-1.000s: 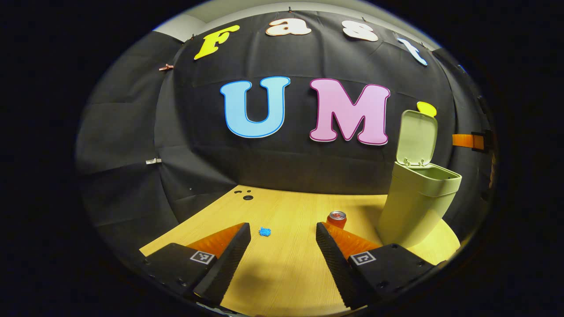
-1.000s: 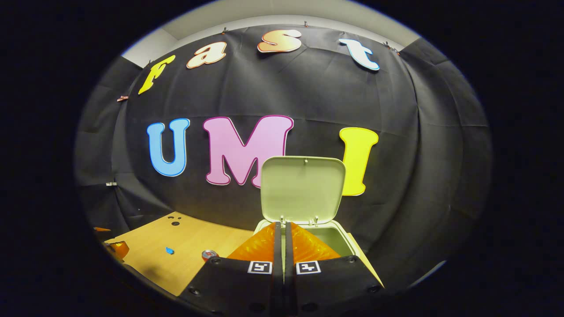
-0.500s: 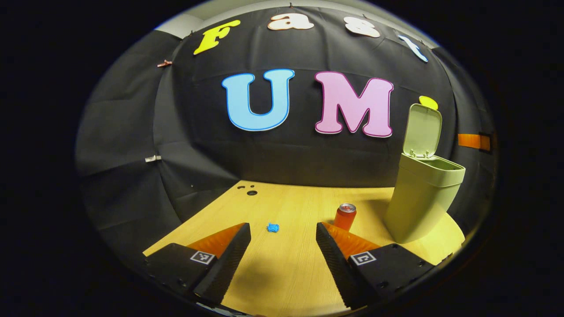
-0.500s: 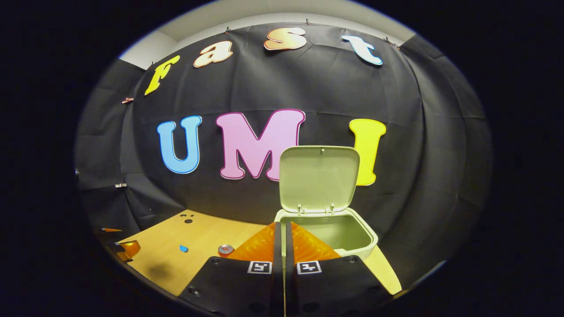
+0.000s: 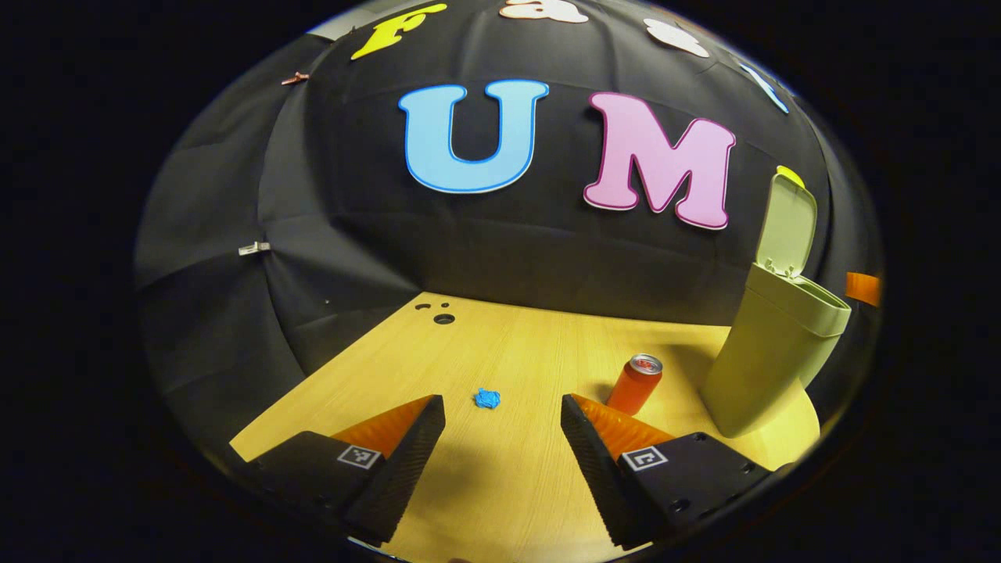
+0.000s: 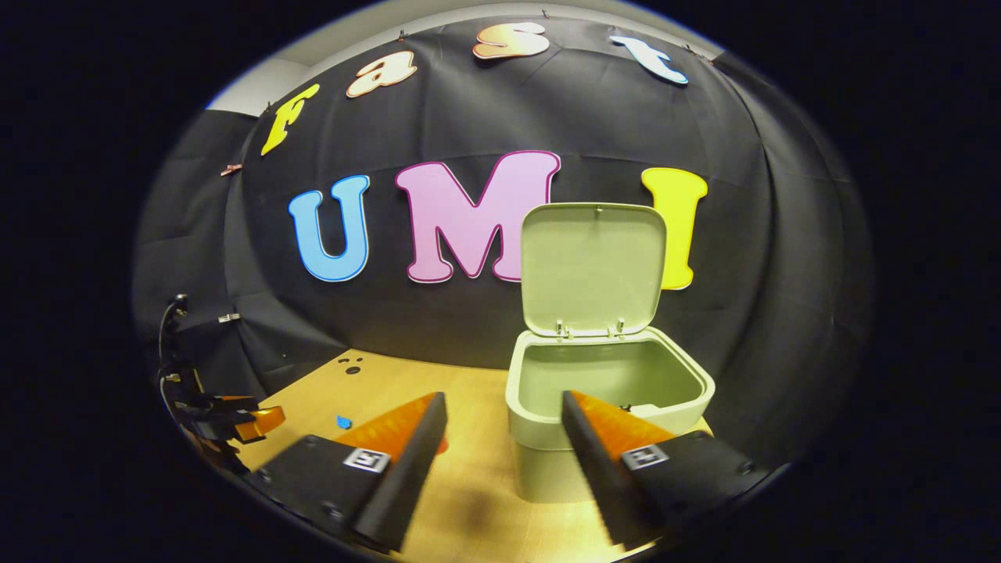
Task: Press the lid of the desktop garbage bin to open it, pick up the crumpled paper on the desktop and throw it into the bin, then pick up the pop can on the desktop and drop it into the bin, and finally close the garbage bin lid.
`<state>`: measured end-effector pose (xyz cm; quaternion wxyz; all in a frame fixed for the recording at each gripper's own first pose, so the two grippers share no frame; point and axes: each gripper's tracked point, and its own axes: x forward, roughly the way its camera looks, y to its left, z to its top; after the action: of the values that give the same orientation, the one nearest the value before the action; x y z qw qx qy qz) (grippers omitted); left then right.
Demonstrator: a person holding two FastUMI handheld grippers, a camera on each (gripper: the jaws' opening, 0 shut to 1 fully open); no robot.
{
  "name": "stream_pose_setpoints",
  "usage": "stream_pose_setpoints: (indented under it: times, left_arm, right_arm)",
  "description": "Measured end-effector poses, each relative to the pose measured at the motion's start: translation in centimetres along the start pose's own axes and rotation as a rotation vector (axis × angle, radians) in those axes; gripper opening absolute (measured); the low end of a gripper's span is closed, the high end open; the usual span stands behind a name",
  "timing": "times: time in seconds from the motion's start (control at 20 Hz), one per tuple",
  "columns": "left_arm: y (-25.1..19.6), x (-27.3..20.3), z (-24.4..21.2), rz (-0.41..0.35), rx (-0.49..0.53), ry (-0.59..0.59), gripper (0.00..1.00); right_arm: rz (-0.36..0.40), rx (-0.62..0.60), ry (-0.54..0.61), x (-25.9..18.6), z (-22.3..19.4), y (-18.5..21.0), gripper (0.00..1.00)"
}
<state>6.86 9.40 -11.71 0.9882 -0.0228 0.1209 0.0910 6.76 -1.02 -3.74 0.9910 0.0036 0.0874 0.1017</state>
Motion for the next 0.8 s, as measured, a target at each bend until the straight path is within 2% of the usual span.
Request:
stream_pose_setpoints:
  times: [0.05,0.35,0.8]
  left_arm:
    - [0.1,1.2,-0.2,-0.003,0.002,0.014,0.96]
    - [0.3,8.8,-1.2,-0.003,0.05,0.064,0.96]
    - [0.5,18.7,-6.3,0.013,0.124,0.185,0.96]
  right_arm:
    - [0.003,-0.006,-0.001,0.4,-0.1,0.2,0.99]
    - [0.031,-0.069,0.021,1.1,-1.6,1.4,0.98]
    - [0.06,-0.039,0.118,2.2,-4.7,2.4,0.98]
